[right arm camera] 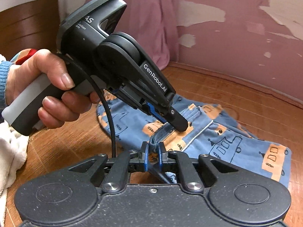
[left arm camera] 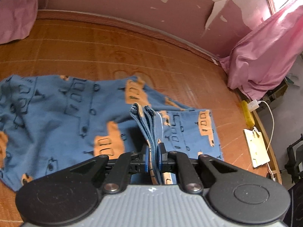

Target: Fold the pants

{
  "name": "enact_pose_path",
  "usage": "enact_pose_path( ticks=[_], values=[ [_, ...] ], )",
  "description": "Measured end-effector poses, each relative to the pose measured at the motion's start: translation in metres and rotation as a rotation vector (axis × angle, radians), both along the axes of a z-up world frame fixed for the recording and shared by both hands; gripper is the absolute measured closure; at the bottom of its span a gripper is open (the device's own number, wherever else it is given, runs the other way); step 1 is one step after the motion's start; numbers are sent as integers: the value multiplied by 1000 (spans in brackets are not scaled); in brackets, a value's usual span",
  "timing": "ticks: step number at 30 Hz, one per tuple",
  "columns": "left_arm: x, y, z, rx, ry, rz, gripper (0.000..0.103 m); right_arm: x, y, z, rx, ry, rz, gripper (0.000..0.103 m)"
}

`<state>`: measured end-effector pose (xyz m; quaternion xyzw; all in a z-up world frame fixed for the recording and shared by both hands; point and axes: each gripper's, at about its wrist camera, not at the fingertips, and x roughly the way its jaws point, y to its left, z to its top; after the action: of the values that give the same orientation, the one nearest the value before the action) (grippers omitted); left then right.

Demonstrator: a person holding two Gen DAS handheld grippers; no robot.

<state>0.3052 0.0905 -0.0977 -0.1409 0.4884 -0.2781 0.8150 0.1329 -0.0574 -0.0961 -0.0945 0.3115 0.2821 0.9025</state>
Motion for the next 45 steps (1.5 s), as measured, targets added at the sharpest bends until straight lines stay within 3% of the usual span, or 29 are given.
enact_pose_path(
  ticks=[5,8,10,12,15,17,19,22,30,32,35,38,40,42,45],
  values=[
    [3,2,-11,45,21,2,90,12,6,-10,-41,46,56,91],
    [2,1,-13,98,24,17,78,8,-8,-6,-24,50,70,83],
    [-6,0,-6,134,-14,23,71,5,-28,4,-6,16,58,59],
    [-16,-2,2,174,-69,41,58,1,-57,11,-15,-39,-7,48],
    [-36,-14,12,220,-202,70,39,6,-98,6,-65,-43,-157,51],
    [-42,-31,7,300,-244,71,39,16,-120,-9,-56,25,-223,58],
    [-42,-50,-6,449,-235,67,44,19,-130,-23,-96,50,-251,74],
    [-48,-60,-9,491,-277,85,42,14,-138,-29,-129,25,-254,72],
    [-57,-77,-10,413,-230,140,47,8,-172,-26,-217,27,-300,69],
    [-59,-84,-10,402,-231,126,47,6,-179,-25,-253,15,-275,62],
    [-62,-93,-12,409,-248,62,35,7,-181,-23,-288,2,-250,60],
    [-64,-72,-9,397,-261,66,36,1,-167,-14,-296,-39,-257,62],
    [-70,-47,-1,329,-266,110,35,-4,-146,-5,-266,-77,-231,61],
    [-76,-13,8,275,-293,202,27,-4,-120,-1,-232,-88,-174,59],
    [-81,49,20,244,-347,449,19,5,-86,-3,-185,-97,-111,56]
  ],
)
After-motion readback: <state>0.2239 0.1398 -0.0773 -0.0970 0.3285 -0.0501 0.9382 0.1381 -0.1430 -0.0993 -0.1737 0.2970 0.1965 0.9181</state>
